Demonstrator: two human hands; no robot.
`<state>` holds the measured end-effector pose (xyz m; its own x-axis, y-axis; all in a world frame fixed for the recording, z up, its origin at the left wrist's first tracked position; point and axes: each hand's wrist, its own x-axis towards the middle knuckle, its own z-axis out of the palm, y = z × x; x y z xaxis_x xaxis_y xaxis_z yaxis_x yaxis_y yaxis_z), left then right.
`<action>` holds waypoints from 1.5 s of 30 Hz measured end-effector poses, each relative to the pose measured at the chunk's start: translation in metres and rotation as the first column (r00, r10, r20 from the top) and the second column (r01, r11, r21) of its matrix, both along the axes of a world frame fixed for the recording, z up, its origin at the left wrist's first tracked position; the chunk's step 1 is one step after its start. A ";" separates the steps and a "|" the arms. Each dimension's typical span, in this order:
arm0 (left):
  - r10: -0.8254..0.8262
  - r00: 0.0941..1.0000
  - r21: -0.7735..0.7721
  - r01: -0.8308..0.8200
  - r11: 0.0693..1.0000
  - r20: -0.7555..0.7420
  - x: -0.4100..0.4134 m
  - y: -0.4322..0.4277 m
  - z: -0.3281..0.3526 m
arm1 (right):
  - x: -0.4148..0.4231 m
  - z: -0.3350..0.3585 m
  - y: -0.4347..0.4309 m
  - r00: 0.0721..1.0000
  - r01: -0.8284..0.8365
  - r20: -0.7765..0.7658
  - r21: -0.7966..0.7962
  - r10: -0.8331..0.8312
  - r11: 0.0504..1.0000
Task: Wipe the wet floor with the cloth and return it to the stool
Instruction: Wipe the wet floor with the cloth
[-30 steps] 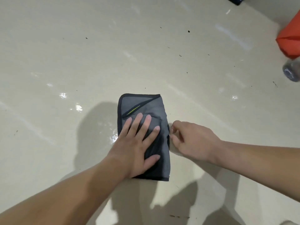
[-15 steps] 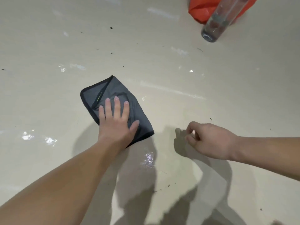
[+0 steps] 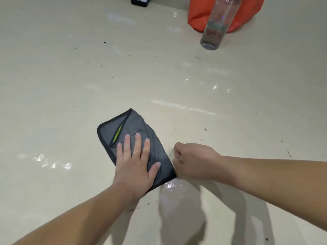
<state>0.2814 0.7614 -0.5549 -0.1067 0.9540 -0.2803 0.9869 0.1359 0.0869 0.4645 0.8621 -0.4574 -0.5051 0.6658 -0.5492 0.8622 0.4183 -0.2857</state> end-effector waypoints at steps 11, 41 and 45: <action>-0.604 0.793 -0.009 0.607 0.795 0.079 0.118 0.022 0.004 | 0.122 -0.035 -0.048 0.882 0.418 -0.303 0.146 -0.362 0.897; -0.483 0.876 -0.114 0.479 0.870 -0.003 0.197 0.181 0.107 | 0.239 -0.077 0.093 0.716 0.690 0.054 0.095 -0.696 0.717; -0.461 0.876 -0.081 0.474 0.877 0.139 0.234 0.165 0.105 | 0.256 -0.076 0.061 0.606 0.776 0.093 0.150 -0.790 0.613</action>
